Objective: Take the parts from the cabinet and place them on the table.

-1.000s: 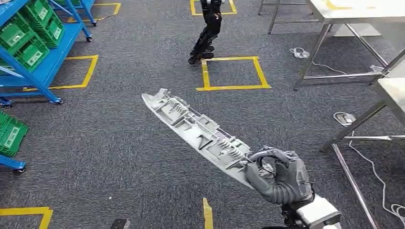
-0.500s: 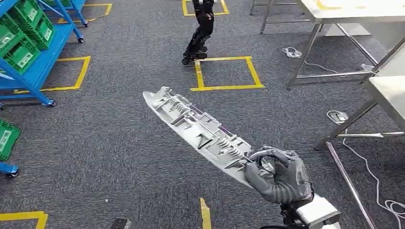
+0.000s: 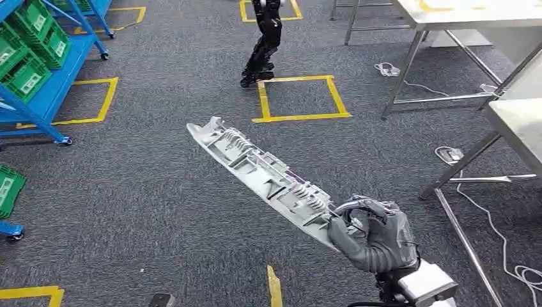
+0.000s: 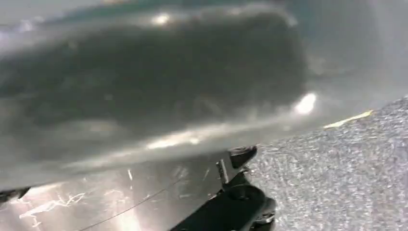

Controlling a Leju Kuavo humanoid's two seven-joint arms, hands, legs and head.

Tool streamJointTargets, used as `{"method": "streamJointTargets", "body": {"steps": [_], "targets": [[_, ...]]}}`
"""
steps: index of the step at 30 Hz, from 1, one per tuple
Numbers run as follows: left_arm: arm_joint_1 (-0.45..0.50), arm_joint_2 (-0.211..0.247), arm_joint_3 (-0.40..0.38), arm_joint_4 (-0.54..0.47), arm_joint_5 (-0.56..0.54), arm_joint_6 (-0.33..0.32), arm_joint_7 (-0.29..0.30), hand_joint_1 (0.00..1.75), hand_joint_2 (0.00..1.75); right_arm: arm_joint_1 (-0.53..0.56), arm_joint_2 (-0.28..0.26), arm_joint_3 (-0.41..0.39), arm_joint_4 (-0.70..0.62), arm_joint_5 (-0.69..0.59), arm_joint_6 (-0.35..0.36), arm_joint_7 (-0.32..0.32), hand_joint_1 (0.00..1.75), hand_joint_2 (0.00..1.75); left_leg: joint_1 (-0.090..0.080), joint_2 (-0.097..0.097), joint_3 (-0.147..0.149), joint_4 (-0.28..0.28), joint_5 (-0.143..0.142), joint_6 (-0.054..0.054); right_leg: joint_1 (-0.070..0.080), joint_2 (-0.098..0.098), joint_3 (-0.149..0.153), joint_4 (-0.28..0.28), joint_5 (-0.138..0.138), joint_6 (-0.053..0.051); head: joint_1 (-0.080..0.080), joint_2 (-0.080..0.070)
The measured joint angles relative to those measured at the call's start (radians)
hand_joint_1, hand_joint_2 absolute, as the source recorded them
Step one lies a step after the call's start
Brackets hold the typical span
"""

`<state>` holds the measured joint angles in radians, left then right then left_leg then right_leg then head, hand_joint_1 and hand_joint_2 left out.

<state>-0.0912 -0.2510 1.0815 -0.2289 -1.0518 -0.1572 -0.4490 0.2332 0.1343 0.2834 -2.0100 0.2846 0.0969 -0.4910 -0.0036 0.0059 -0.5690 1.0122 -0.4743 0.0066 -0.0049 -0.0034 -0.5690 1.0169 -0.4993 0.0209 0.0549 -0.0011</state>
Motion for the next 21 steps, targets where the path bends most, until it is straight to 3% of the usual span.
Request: {"method": "streamJointTargets", "body": {"steps": [2,3,6,7,8,9,11,12,15,17,18,21], "targets": [[-0.002,0.000,0.000,0.000,0.000,0.000,0.000,0.00,0.00,0.001,0.000,0.000,0.000,0.000,-0.001,0.000,1.75,1.75,0.003,-0.002,-0.003,0.014,-0.020,-0.010,-0.006,0.000,0.004,-0.009,0.006,-0.015,0.002,0.000],[-0.001,-0.001,0.000,0.000,0.000,0.000,0.000,0.00,0.00,0.001,0.000,0.000,0.000,0.000,-0.002,0.000,1.75,1.75,0.003,-0.002,-0.021,0.058,-0.052,-0.014,-0.006,0.000,0.004,-0.009,0.006,-0.023,-0.004,0.000],[0.000,0.000,0.000,0.000,0.002,0.000,0.000,0.00,0.00,0.000,0.000,0.000,0.000,-0.001,-0.001,-0.002,1.75,1.75,0.005,-0.002,-0.121,0.286,-0.152,-0.020,-0.003,0.002,0.004,-0.008,0.006,-0.029,-0.003,0.000],[0.000,0.000,0.000,0.000,0.002,0.000,0.000,0.00,0.00,0.000,0.000,0.000,0.002,-0.001,0.000,-0.002,1.75,1.75,0.005,-0.002,-0.137,0.319,-0.155,-0.019,-0.002,0.004,0.004,-0.008,0.006,-0.029,-0.003,0.000],[0.000,0.000,0.000,0.000,0.002,0.000,0.000,0.00,0.00,0.000,0.000,0.000,0.003,-0.001,0.000,-0.002,1.75,1.75,0.005,-0.002,-0.129,0.303,-0.133,-0.018,-0.001,0.005,0.006,-0.008,0.005,-0.029,-0.003,0.000],[0.000,0.000,0.000,0.000,0.002,-0.001,0.000,0.00,0.00,0.000,0.000,0.000,0.005,-0.001,0.000,-0.002,1.75,1.75,0.005,-0.003,-0.099,0.238,-0.088,-0.014,-0.001,0.009,0.007,-0.008,0.005,-0.029,-0.003,0.000],[0.000,0.001,0.000,0.000,0.002,-0.001,0.000,0.00,0.00,-0.002,0.000,0.000,0.005,-0.001,0.000,-0.002,1.75,1.75,0.004,-0.009,-0.011,0.054,0.002,-0.004,0.000,0.014,0.012,-0.008,0.005,-0.028,-0.003,0.000],[0.000,0.002,0.000,0.000,0.002,-0.001,0.000,0.00,0.00,-0.002,0.000,0.000,0.005,-0.001,0.000,-0.002,1.75,1.75,0.002,-0.019,0.009,0.019,-0.008,0.000,0.003,0.015,0.010,-0.007,0.004,-0.026,-0.002,0.000],[0.000,0.002,0.000,0.000,0.002,-0.001,0.000,0.00,0.00,-0.004,0.000,0.000,0.005,-0.001,0.000,-0.002,1.75,1.75,-0.004,-0.016,0.003,0.004,-0.009,0.004,0.000,0.018,-0.002,-0.008,0.011,-0.010,-0.003,0.000],[0.001,0.000,0.000,0.000,0.002,-0.001,0.000,0.00,0.00,-0.003,0.000,0.000,0.005,-0.001,0.000,-0.002,1.75,1.75,0.006,-0.011,0.008,-0.015,0.004,0.020,0.000,0.017,-0.013,-0.001,0.002,0.001,-0.003,0.000],[-0.001,0.000,0.000,0.000,0.002,-0.001,0.000,0.00,0.00,-0.003,0.000,0.000,0.005,-0.001,0.000,-0.003,1.75,1.75,0.005,-0.010,0.008,-0.016,0.005,0.023,0.001,0.013,-0.024,0.028,-0.022,0.004,0.001,0.000],[0.000,0.000,0.000,0.000,0.002,-0.001,0.000,0.00,0.00,-0.004,0.000,0.000,0.005,-0.002,0.000,-0.004,1.75,1.75,0.003,-0.005,0.005,-0.015,0.005,0.027,-0.003,0.012,-0.132,0.262,-0.128,0.015,0.003,0.000]]}}
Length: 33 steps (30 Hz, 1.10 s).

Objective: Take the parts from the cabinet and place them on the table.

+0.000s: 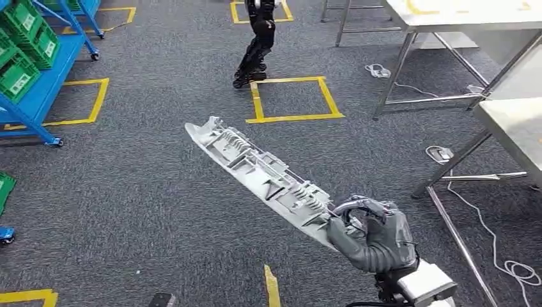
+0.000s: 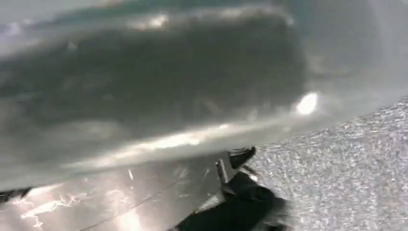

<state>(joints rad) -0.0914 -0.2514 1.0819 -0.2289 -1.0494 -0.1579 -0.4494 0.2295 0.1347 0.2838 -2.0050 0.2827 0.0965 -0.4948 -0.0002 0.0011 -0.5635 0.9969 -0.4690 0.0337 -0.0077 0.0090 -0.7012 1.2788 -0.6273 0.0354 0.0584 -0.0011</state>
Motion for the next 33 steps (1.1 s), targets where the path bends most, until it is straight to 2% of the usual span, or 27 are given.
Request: {"method": "streamJointTargets", "body": {"steps": [1,2,3,5,6,7,10,11,12,13,15,16,17,18,20,21,22,25,26,27,28,29,30,31,32,33], "targets": [[0.001,0.001,0.000,0.000,0.000,0.000,0.000,0.00,0.00,0.000,0.000,0.000,0.002,0.000,0.000,0.000,1.75,1.75,0.000,0.002,0.000,0.000,0.000,0.000,-0.001,0.000,-0.022,0.043,-0.006,0.003,0.000,0.000],[0.000,0.001,0.000,0.000,0.000,0.000,0.000,0.00,0.00,0.001,0.000,0.000,0.003,0.000,0.000,0.000,1.75,1.75,0.000,0.003,0.000,0.000,0.000,0.000,-0.003,-0.001,-0.019,0.035,0.009,0.003,-0.001,0.000],[0.000,0.001,0.000,0.000,0.000,0.000,0.000,0.00,0.00,0.002,0.000,0.000,0.003,0.000,0.000,0.000,1.75,1.75,0.000,0.003,0.001,0.001,0.000,0.000,-0.004,-0.002,0.005,-0.014,0.043,0.004,0.000,0.000],[0.000,0.000,0.000,0.000,0.000,0.000,0.000,0.00,0.00,0.001,0.000,0.000,0.003,0.000,0.000,0.000,1.75,1.75,0.001,0.003,0.004,0.004,-0.003,-0.005,-0.007,-0.013,0.103,-0.205,0.132,0.004,0.000,0.000],[0.000,0.000,0.000,0.000,0.000,0.000,0.000,0.00,0.00,-0.002,0.000,0.000,0.004,0.000,0.000,0.000,1.75,1.75,0.001,0.003,0.003,0.005,-0.005,-0.011,-0.005,-0.023,0.133,-0.259,0.120,0.004,0.000,0.000],[-0.001,0.000,0.000,0.000,0.000,0.000,0.000,0.00,0.00,-0.002,0.000,0.000,0.004,0.000,0.000,0.000,1.75,1.75,-0.008,0.003,-0.003,0.018,-0.009,-0.017,-0.003,-0.018,0.141,-0.273,0.128,-0.005,0.000,0.000],[0.000,-0.001,0.000,0.000,0.000,0.000,0.000,0.00,0.00,0.000,0.000,0.000,0.004,0.000,0.000,-0.001,1.75,1.75,-0.003,0.006,-0.004,0.014,-0.004,-0.027,0.001,-0.012,0.135,-0.264,0.129,-0.015,-0.002,0.000],[-0.001,0.000,0.000,0.000,0.000,0.000,0.000,0.00,0.00,0.000,0.000,0.000,0.004,0.001,0.000,0.000,1.75,1.75,-0.002,0.005,-0.007,0.019,-0.014,-0.033,-0.005,-0.012,0.137,-0.271,0.134,-0.025,-0.002,0.000],[-0.001,-0.001,0.000,0.000,0.000,-0.001,0.000,0.00,0.00,-0.001,0.000,0.000,0.004,0.000,0.000,0.000,1.75,1.75,0.000,0.004,-0.014,0.044,-0.036,-0.038,-0.004,-0.012,0.138,-0.270,0.134,-0.030,-0.003,0.000],[0.000,-0.001,0.000,0.000,0.000,-0.001,0.000,0.00,0.00,-0.001,0.000,0.000,0.004,0.000,0.000,-0.001,1.75,1.75,0.000,0.003,-0.038,0.102,-0.072,-0.042,-0.004,-0.012,0.138,-0.270,0.134,-0.038,-0.006,0.000],[0.001,0.000,0.000,0.000,0.000,-0.002,0.000,0.00,0.00,-0.001,0.000,0.000,0.004,0.000,0.000,-0.001,1.75,1.75,0.001,0.003,-0.112,0.271,-0.147,-0.046,-0.002,-0.011,0.137,-0.270,0.134,-0.041,-0.005,0.000],[0.001,0.000,0.000,0.000,0.000,-0.002,0.000,0.00,0.00,0.000,0.000,0.000,0.005,0.000,0.000,-0.001,1.75,1.75,0.001,0.003,-0.139,0.327,-0.161,-0.046,-0.001,-0.010,0.138,-0.270,0.133,-0.042,-0.006,0.000],[0.002,0.000,0.000,0.000,0.000,-0.002,0.000,0.00,0.00,0.001,0.000,0.000,0.005,0.000,0.001,0.000,1.75,1.75,0.001,0.003,-0.144,0.335,-0.151,-0.045,0.000,-0.008,0.139,-0.270,0.133,-0.042,-0.005,0.000],[0.002,0.000,0.000,0.000,0.000,-0.002,0.000,0.00,0.00,0.002,0.000,0.000,0.005,0.000,0.002,0.000,1.75,1.75,0.001,0.003,-0.127,0.297,-0.119,-0.043,0.000,-0.006,0.140,-0.270,0.133,-0.042,-0.006,0.000],[0.002,0.000,0.000,0.000,-0.002,-0.002,0.000,0.00,0.00,0.002,0.000,0.000,0.005,0.000,0.002,0.000,1.75,1.75,0.000,0.000,-0.045,0.122,-0.023,-0.033,0.001,0.002,0.145,-0.270,0.133,-0.041,-0.006,0.000],[0.002,0.000,0.000,0.000,-0.002,-0.002,0.000,0.00,0.00,0.001,0.000,0.000,0.005,0.000,0.002,0.000,1.75,1.75,0.000,-0.008,-0.011,0.045,0.004,-0.028,0.000,0.003,0.145,-0.270,0.132,-0.040,-0.006,0.000],[0.001,-0.001,0.000,0.000,-0.003,-0.002,0.000,0.00,0.00,0.001,0.000,0.000,0.005,0.000,0.002,0.000,1.75,1.75,-0.003,-0.010,0.000,0.022,-0.010,-0.027,0.008,0.006,0.141,-0.265,0.130,-0.035,-0.005,0.000],[0.001,-0.001,0.000,0.000,-0.005,-0.002,0.004,0.00,0.00,0.001,0.000,0.000,0.005,0.000,0.003,0.000,1.75,1.75,-0.007,-0.007,-0.006,0.019,-0.010,-0.023,0.002,0.007,0.134,-0.270,0.136,-0.019,-0.005,0.000],[0.001,-0.002,0.000,0.000,-0.006,-0.002,0.004,0.00,0.00,0.001,0.000,0.000,0.005,0.000,0.003,0.001,1.75,1.75,-0.002,-0.006,-0.002,0.007,-0.004,-0.014,0.005,0.008,0.136,-0.270,0.134,-0.012,-0.005,0.000],[0.000,-0.003,0.000,0.000,-0.006,-0.002,0.005,0.00,0.00,0.003,0.000,0.000,0.005,0.000,0.004,0.001,1.75,1.75,0.001,-0.003,0.001,0.001,0.001,-0.007,0.002,0.005,0.122,-0.253,0.118,-0.010,-0.004,0.000],[-0.002,-0.003,0.000,0.000,-0.006,-0.002,0.005,0.00,0.00,0.001,0.000,0.000,0.004,0.000,0.004,0.001,1.75,1.75,0.003,-0.003,0.000,0.001,0.002,-0.002,0.003,0.002,0.099,-0.204,0.085,-0.007,0.000,0.000],[-0.002,-0.003,0.000,0.000,-0.006,-0.002,0.005,0.00,0.00,0.000,0.000,0.000,0.004,0.000,0.004,0.001,1.75,1.75,0.002,-0.002,-0.001,0.001,0.002,0.000,0.001,0.001,0.068,-0.134,0.052,-0.004,0.002,0.000],[-0.001,-0.003,0.000,0.000,-0.006,-0.002,0.005,0.00,0.00,0.001,0.000,0.000,0.004,0.000,0.004,0.001,1.75,1.75,0.001,0.000,-0.001,0.001,0.002,0.000,-0.001,0.001,0.024,-0.041,0.011,0.000,0.000,0.000],[0.000,-0.003,0.000,0.000,-0.006,-0.002,0.006,0.00,0.00,0.001,0.000,0.000,0.005,-0.001,0.004,0.001,1.75,1.75,0.000,0.003,-0.002,0.002,0.002,0.000,-0.002,0.001,-0.010,0.029,-0.012,0.003,0.001,0.000],[0.000,-0.002,0.000,0.000,-0.006,-0.002,0.006,0.00,0.00,0.003,0.000,0.000,0.005,-0.001,0.004,0.002,1.75,1.75,0.000,0.004,-0.002,0.002,0.001,0.000,-0.003,0.000,-0.022,0.051,-0.008,0.005,0.000,0.000],[0.000,-0.003,0.000,0.000,-0.006,-0.002,0.006,0.00,0.00,0.004,0.000,0.000,0.005,-0.001,0.004,0.002,1.75,1.75,0.000,0.004,-0.002,0.002,0.001,0.000,-0.003,-0.001,-0.009,0.022,0.020,0.006,0.001,0.000]]}}
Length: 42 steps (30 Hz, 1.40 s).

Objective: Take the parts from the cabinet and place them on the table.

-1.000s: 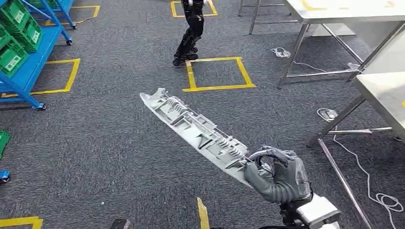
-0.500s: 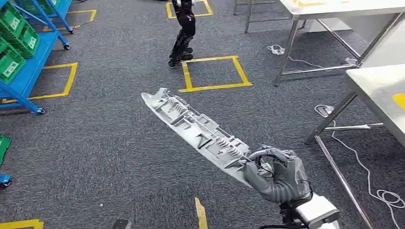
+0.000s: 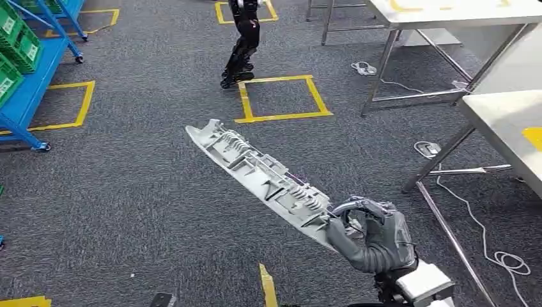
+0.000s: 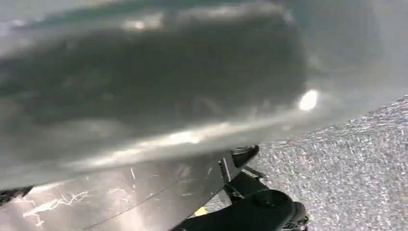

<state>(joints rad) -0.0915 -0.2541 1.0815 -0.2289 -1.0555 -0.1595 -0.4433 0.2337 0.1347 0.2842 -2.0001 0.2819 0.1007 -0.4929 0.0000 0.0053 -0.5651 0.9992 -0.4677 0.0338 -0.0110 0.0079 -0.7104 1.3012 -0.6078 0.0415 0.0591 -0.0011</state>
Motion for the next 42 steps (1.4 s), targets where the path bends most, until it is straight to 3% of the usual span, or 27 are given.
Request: {"method": "streamJointTargets", "body": {"steps": [2,3,4,5,8,9,10,12,13,14,15,16,18,19,20,23,25,28,29,30,31,33,34,35,39,40,42], "targets": [[-0.001,0.000,0.000,0.000,-0.001,0.000,0.000,0.00,0.00,-0.001,0.000,0.000,0.000,0.001,0.000,0.001,1.75,1.75,0.001,0.000,0.003,0.002,-0.002,-0.003,-0.002,-0.007,0.087,-0.175,0.091,-0.001,0.000,0.000],[0.000,0.000,0.000,0.000,-0.001,0.000,0.000,0.00,0.00,-0.002,0.000,0.000,0.000,0.000,0.000,0.001,1.75,1.75,0.000,0.000,0.003,0.004,-0.005,-0.008,-0.003,-0.018,0.133,-0.265,0.120,-0.001,0.000,0.000],[-0.001,0.000,0.000,0.000,-0.001,0.000,0.000,0.00,0.00,-0.005,0.000,0.000,0.000,0.000,0.000,0.000,1.75,1.75,-0.007,0.000,-0.001,0.009,-0.008,-0.014,0.003,-0.022,0.150,-0.289,0.100,-0.003,0.000,0.000],[0.000,0.000,0.000,0.000,-0.001,0.000,0.000,0.00,0.00,-0.005,0.000,0.000,0.000,0.000,0.000,-0.001,1.75,1.75,-0.008,0.000,-0.004,0.013,-0.007,-0.017,0.000,-0.016,0.150,-0.289,0.107,-0.013,-0.003,0.000],[-0.001,0.000,0.000,0.000,-0.002,0.000,0.000,0.00,0.00,-0.002,0.000,0.000,0.000,0.001,0.000,0.001,1.75,1.75,-0.004,0.004,-0.003,0.013,-0.006,-0.029,0.003,-0.010,0.147,-0.291,0.111,-0.026,-0.002,0.000],[-0.001,0.000,0.000,0.000,-0.002,0.000,0.000,0.00,0.00,-0.002,0.000,-0.001,0.000,0.001,0.000,0.001,1.75,1.75,-0.002,0.002,-0.006,0.024,-0.019,-0.035,-0.001,-0.011,0.150,-0.294,0.114,-0.033,-0.001,0.000],[-0.001,-0.001,0.000,0.000,-0.002,0.000,0.000,0.00,0.00,-0.003,0.000,-0.001,0.000,0.001,0.000,0.002,1.75,1.75,-0.002,0.000,-0.020,0.061,-0.048,-0.039,-0.001,-0.010,0.151,-0.294,0.113,-0.040,-0.005,0.000],[-0.001,-0.001,0.000,0.000,-0.003,0.000,0.000,0.00,0.00,-0.004,0.000,0.000,0.000,0.000,0.000,0.002,1.75,1.75,0.000,0.000,-0.089,0.223,-0.131,-0.045,0.001,-0.009,0.150,-0.293,0.112,-0.047,-0.006,0.000],[0.000,0.000,0.000,0.000,-0.003,0.000,0.002,0.00,0.00,-0.003,0.000,-0.001,0.000,0.000,0.001,0.002,1.75,1.75,0.000,0.000,-0.124,0.299,-0.158,-0.046,0.002,-0.008,0.150,-0.293,0.112,-0.048,-0.005,0.000],[0.000,0.000,0.000,0.000,-0.004,0.000,0.003,0.00,0.00,-0.003,0.000,-0.001,0.000,0.000,0.002,0.003,1.75,1.75,0.000,0.000,-0.140,0.333,-0.162,-0.046,0.003,-0.007,0.150,-0.293,0.111,-0.049,-0.005,0.000],[0.000,-0.001,0.000,0.000,-0.006,-0.001,0.003,0.00,0.00,-0.002,0.000,-0.001,0.000,0.000,0.003,0.004,1.75,1.75,0.000,0.000,-0.134,0.321,-0.143,-0.044,0.003,-0.004,0.152,-0.292,0.111,-0.049,-0.005,0.000],[-0.001,-0.001,0.000,0.000,-0.006,-0.001,0.007,0.00,0.00,-0.002,0.000,-0.001,0.000,0.000,0.003,0.004,1.75,1.75,0.000,-0.001,-0.109,0.265,-0.103,-0.041,0.003,0.000,0.153,-0.292,0.111,-0.049,-0.005,0.000],[-0.002,-0.002,0.000,0.000,-0.009,0.005,0.019,0.00,0.00,-0.002,0.000,-0.001,0.000,0.000,0.005,0.004,1.75,1.75,0.000,-0.009,-0.022,0.080,-0.006,-0.032,0.003,0.009,0.158,-0.292,0.110,-0.047,-0.006,0.000],[-0.003,-0.002,0.000,0.000,-0.011,0.006,0.022,0.00,0.00,-0.002,0.001,-0.001,0.000,0.000,0.005,0.004,1.75,1.75,-0.001,-0.022,0.001,0.038,-0.010,-0.029,0.005,0.011,0.156,-0.292,0.109,-0.044,-0.004,0.000],[-0.005,-0.004,0.000,0.000,-0.012,0.007,0.024,0.00,0.00,-0.003,0.001,-0.002,0.000,0.001,0.006,0.004,1.75,1.75,-0.002,-0.021,0.007,0.016,-0.013,-0.028,0.008,0.016,0.150,-0.287,0.109,-0.038,-0.005,0.000],[-0.008,-0.005,0.000,0.000,-0.012,0.010,0.028,0.00,0.00,-0.001,0.001,-0.005,0.000,0.001,0.010,0.005,1.75,1.75,-0.006,-0.017,-0.001,0.015,-0.014,-0.020,0.003,0.018,0.144,-0.294,0.116,-0.020,-0.005,0.000],[-0.012,-0.008,0.000,0.000,-0.012,0.010,0.028,0.00,0.00,0.000,0.001,-0.006,0.000,0.001,0.012,0.005,1.75,1.75,0.001,-0.010,0.004,0.000,-0.004,-0.006,0.002,0.008,0.126,-0.268,0.092,-0.011,-0.003,0.000],[-0.015,-0.011,0.000,0.000,-0.011,0.010,0.029,0.00,0.00,-0.002,0.001,-0.007,0.000,0.000,0.013,0.005,1.75,1.75,-0.002,-0.003,0.003,0.000,-0.005,-0.001,0.001,0.003,0.027,-0.057,-0.009,-0.004,-0.003,0.000],[-0.015,-0.011,0.000,0.000,-0.011,0.010,0.030,0.00,0.00,-0.001,0.001,-0.008,0.000,0.000,0.014,0.005,1.75,1.75,-0.002,0.000,0.003,0.001,-0.005,-0.001,0.001,0.002,0.002,-0.007,-0.019,-0.003,-0.002,0.000],[-0.014,-0.011,0.000,0.000,-0.011,0.010,0.030,0.00,0.00,0.001,0.001,-0.008,0.000,0.000,0.014,0.005,1.75,1.75,-0.003,0.002,0.003,0.001,-0.006,0.000,0.000,0.001,-0.003,-0.001,-0.007,-0.002,-0.003,0.000],[-0.015,-0.011,0.000,0.000,-0.012,0.010,0.030,0.00,0.00,0.003,0.001,-0.008,0.000,0.000,0.014,0.005,1.75,1.75,-0.003,0.004,0.004,0.001,-0.006,0.000,0.000,0.000,0.013,-0.040,0.026,-0.002,-0.002,0.000],[-0.016,-0.013,0.000,0.000,-0.011,0.010,0.030,0.00,0.00,0.003,0.001,-0.010,0.000,0.001,0.014,0.005,1.75,1.75,-0.002,0.006,0.006,0.004,-0.009,-0.004,0.000,-0.012,0.097,-0.209,0.114,-0.005,-0.002,0.000],[-0.015,-0.013,0.000,0.000,-0.011,0.010,0.030,0.00,0.00,0.002,0.001,-0.010,0.000,0.001,0.014,0.005,1.75,1.75,-0.004,0.007,0.006,0.006,-0.012,-0.009,0.001,-0.032,0.126,-0.272,0.114,-0.006,-0.003,0.000],[-0.016,-0.013,0.000,0.000,-0.011,0.010,0.030,0.00,0.00,0.001,0.001,-0.010,0.000,0.001,0.016,0.005,1.75,1.75,-0.012,0.007,-0.001,0.017,-0.015,-0.014,0.005,-0.029,0.144,-0.292,0.111,-0.011,-0.002,0.000],[-0.017,-0.014,0.000,0.000,-0.011,0.008,0.030,0.00,0.00,0.008,0.001,-0.013,0.000,0.002,0.018,0.006,1.75,1.75,-0.009,0.018,-0.002,0.016,-0.018,-0.028,0.004,-0.018,0.140,-0.292,0.117,-0.033,-0.005,0.000],[-0.017,-0.014,0.000,0.000,-0.011,0.007,0.030,0.00,0.00,0.008,0.001,-0.014,0.000,0.002,0.019,0.006,1.75,1.75,-0.006,0.010,-0.009,0.038,-0.038,-0.035,0.003,-0.016,0.140,-0.292,0.119,-0.037,-0.007,0.000],[-0.017,-0.014,0.000,0.000,-0.011,0.006,0.030,0.00,0.00,0.007,0.002,-0.014,0.000,0.002,0.021,0.006,1.75,1.75,-0.003,0.005,-0.064,0.168,-0.112,-0.042,0.003,-0.012,0.140,-0.292,0.118,-0.049,-0.011,0.000]]}}
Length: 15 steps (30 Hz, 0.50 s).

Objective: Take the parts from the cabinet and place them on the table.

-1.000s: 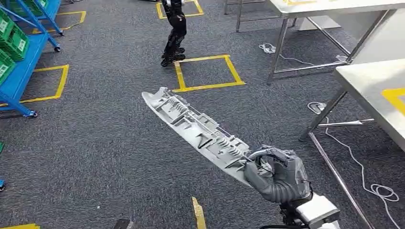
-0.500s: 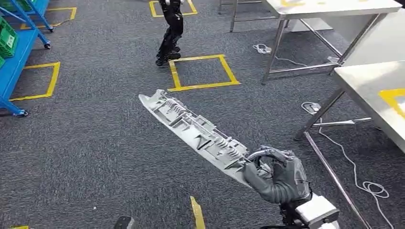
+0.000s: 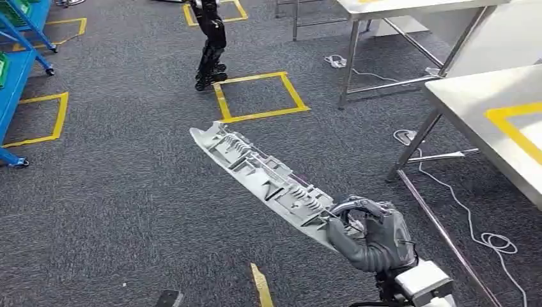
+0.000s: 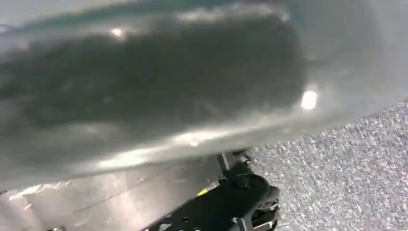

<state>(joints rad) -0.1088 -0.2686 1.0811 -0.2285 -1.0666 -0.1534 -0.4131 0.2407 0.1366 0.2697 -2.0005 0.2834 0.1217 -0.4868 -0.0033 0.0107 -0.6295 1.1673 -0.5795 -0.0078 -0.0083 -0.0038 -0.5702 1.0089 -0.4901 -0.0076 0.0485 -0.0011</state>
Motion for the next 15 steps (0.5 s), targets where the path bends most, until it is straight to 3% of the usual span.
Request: {"method": "streamJointTargets", "body": {"steps": [2,3,4,5,7,8,11,12,14,15], "targets": [[0.000,0.000,0.000,0.000,0.000,0.000,0.000,0.00,0.00,0.001,0.000,0.000,0.000,0.000,0.000,0.000,1.75,1.75,0.001,-0.002,-0.067,0.148,-0.054,-0.003,0.002,0.006,0.000,0.000,0.000,-0.002,-0.001,0.000],[-0.001,0.001,0.000,0.000,0.001,0.000,0.000,0.00,0.00,0.002,0.000,-0.002,0.000,0.001,0.000,0.001,1.75,1.75,0.001,-0.002,-0.073,0.159,-0.045,-0.002,0.002,0.009,0.001,0.001,0.000,-0.002,0.000,0.000],[-0.002,0.001,0.000,0.000,0.001,0.000,0.000,0.00,0.00,0.003,0.000,-0.002,0.000,0.001,0.000,0.002,1.75,1.75,0.001,-0.002,-0.057,0.126,-0.013,0.000,0.002,0.015,0.002,0.001,0.000,-0.002,0.000,0.000],[-0.001,0.001,0.000,0.000,0.001,0.000,0.000,0.00,0.00,0.002,0.000,-0.002,0.000,0.001,0.000,0.002,1.75,1.75,0.001,-0.003,-0.024,0.057,0.031,0.003,0.002,0.020,0.004,0.001,0.000,-0.002,0.000,0.000],[-0.001,0.001,0.000,0.000,0.001,-0.001,0.000,0.00,0.00,0.002,0.001,-0.003,0.000,0.002,0.000,0.002,1.75,1.75,0.001,-0.021,0.056,-0.119,0.110,0.013,0.002,0.029,0.008,0.001,-0.002,0.001,0.000,0.000],[-0.001,0.001,0.000,0.000,0.001,-0.001,0.000,0.00,0.00,0.001,0.002,-0.003,0.000,0.002,0.000,0.002,1.75,1.75,0.000,-0.030,0.066,-0.137,0.100,0.015,0.009,0.033,0.005,0.006,-0.003,0.006,0.000,0.000],[-0.003,0.000,0.000,0.000,0.001,-0.002,0.000,0.00,0.00,0.002,0.002,-0.005,0.000,0.003,0.000,0.002,1.75,1.75,-0.004,-0.026,0.065,-0.150,0.093,0.020,0.004,0.036,-0.004,-0.001,0.005,0.021,0.000,0.000],[-0.002,0.000,0.000,0.000,0.001,-0.002,0.000,0.00,0.00,0.003,0.002,-0.005,0.000,0.003,0.000,0.003,1.75,1.75,0.002,-0.024,0.068,-0.162,0.101,0.031,0.005,0.036,-0.004,0.000,0.002,0.029,0.001,0.000],[-0.004,-0.002,0.000,0.000,0.001,-0.002,0.000,0.00,0.00,0.002,0.002,-0.005,0.000,0.002,0.000,0.003,1.75,1.75,0.005,-0.017,0.070,-0.168,0.106,0.042,0.005,0.019,-0.034,0.055,-0.039,0.034,0.005,0.000],[-0.004,-0.002,0.000,0.000,0.001,-0.002,0.000,0.00,0.00,0.001,0.002,-0.005,0.000,0.002,0.000,0.003,1.75,1.75,0.004,-0.015,0.070,-0.168,0.105,0.043,0.004,0.015,-0.070,0.136,-0.080,0.037,0.006,0.000]]}}
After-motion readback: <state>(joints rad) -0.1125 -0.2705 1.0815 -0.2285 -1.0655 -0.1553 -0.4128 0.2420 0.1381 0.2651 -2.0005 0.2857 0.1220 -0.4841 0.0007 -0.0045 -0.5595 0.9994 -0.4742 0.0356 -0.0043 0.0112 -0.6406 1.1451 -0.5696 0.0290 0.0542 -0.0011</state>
